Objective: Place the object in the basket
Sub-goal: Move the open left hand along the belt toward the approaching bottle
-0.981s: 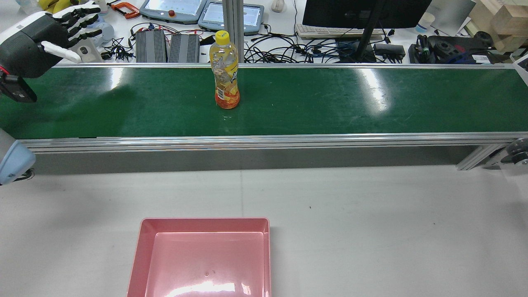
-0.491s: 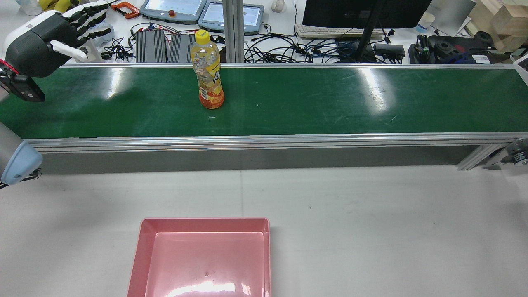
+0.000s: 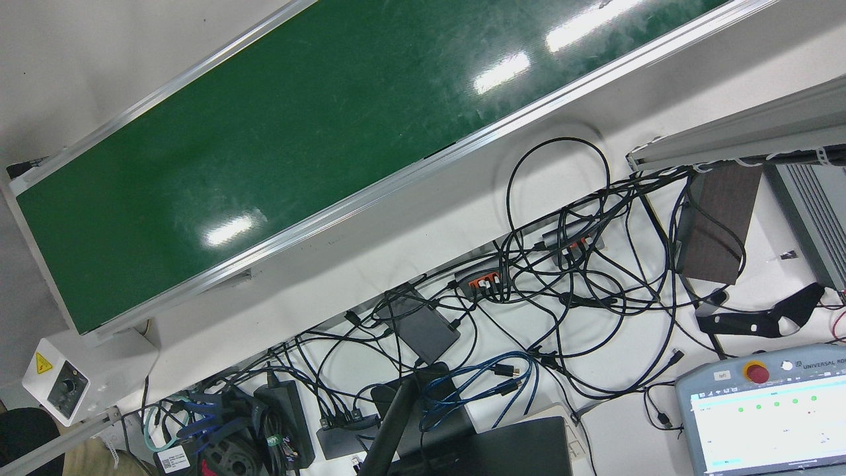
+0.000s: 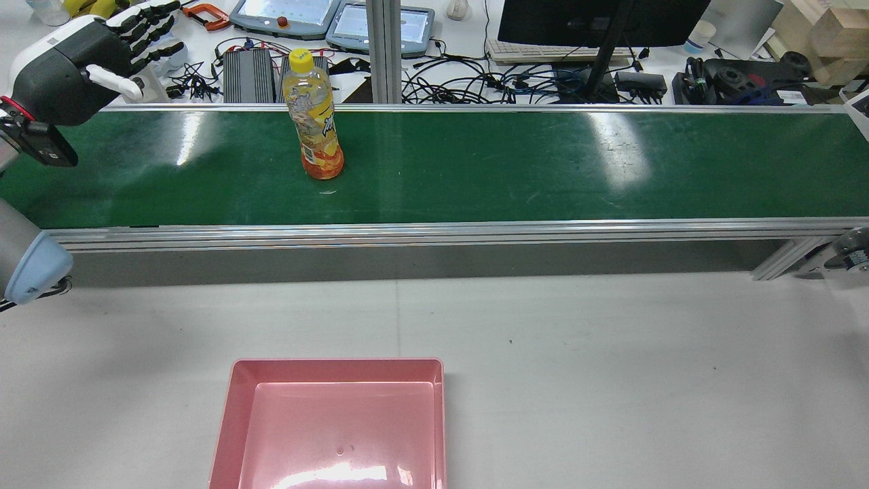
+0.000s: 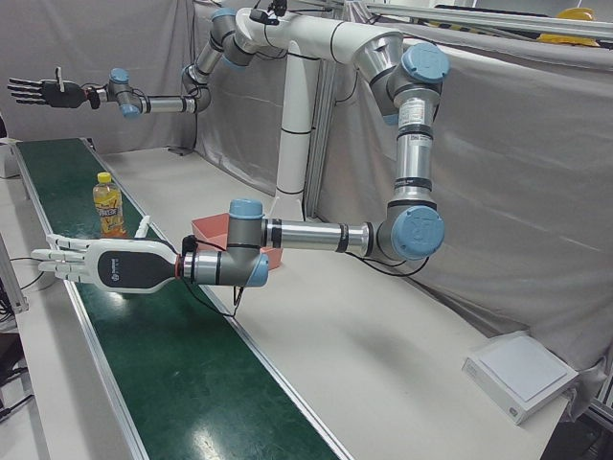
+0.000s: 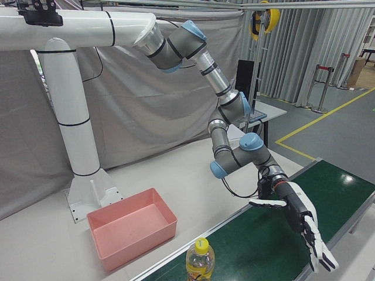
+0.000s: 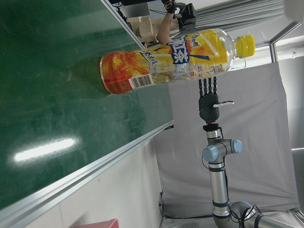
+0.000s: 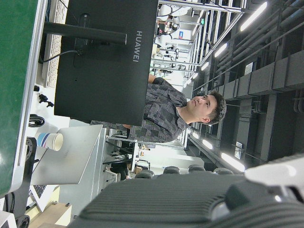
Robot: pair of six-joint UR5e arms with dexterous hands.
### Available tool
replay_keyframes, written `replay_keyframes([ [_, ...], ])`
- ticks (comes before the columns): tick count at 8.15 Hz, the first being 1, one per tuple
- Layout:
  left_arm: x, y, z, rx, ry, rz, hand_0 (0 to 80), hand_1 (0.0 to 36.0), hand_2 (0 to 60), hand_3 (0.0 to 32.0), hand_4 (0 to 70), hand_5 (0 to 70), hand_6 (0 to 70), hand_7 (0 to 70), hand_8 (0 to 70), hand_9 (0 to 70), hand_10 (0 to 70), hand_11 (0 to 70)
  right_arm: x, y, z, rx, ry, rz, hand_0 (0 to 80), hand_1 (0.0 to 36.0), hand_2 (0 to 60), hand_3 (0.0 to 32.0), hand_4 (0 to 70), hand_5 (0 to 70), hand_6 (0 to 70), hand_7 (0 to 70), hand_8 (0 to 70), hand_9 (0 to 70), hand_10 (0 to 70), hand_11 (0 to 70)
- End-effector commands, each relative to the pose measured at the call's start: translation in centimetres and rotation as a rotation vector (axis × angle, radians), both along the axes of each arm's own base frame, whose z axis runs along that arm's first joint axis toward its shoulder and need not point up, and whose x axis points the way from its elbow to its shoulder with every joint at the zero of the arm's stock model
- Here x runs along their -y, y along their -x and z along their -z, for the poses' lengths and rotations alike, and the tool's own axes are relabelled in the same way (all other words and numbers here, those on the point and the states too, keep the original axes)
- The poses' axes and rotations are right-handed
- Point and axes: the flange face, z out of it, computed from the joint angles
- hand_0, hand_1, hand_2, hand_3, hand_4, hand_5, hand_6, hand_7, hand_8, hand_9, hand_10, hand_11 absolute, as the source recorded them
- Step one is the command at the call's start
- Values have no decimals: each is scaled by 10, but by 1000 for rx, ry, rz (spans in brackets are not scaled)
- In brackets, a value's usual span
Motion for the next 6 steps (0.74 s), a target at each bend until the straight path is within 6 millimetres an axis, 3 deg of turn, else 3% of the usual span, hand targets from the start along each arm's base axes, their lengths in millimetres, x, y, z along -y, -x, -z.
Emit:
replay_keyframes([
  [1,-6,-21,-3,23,6,-22,522,43,0,0,74,137,0,36,35,43,75,121,0,0,0,0,0,-1,0,0,0,0,0,0,0,0,0,0,0,0],
  [6,-10,-33,-3,23,-19,-44,518,43,0,0,74,136,0,39,32,44,79,127,0,0,0,0,0,-1,0,0,0,0,0,0,0,0,0,0,0,0],
])
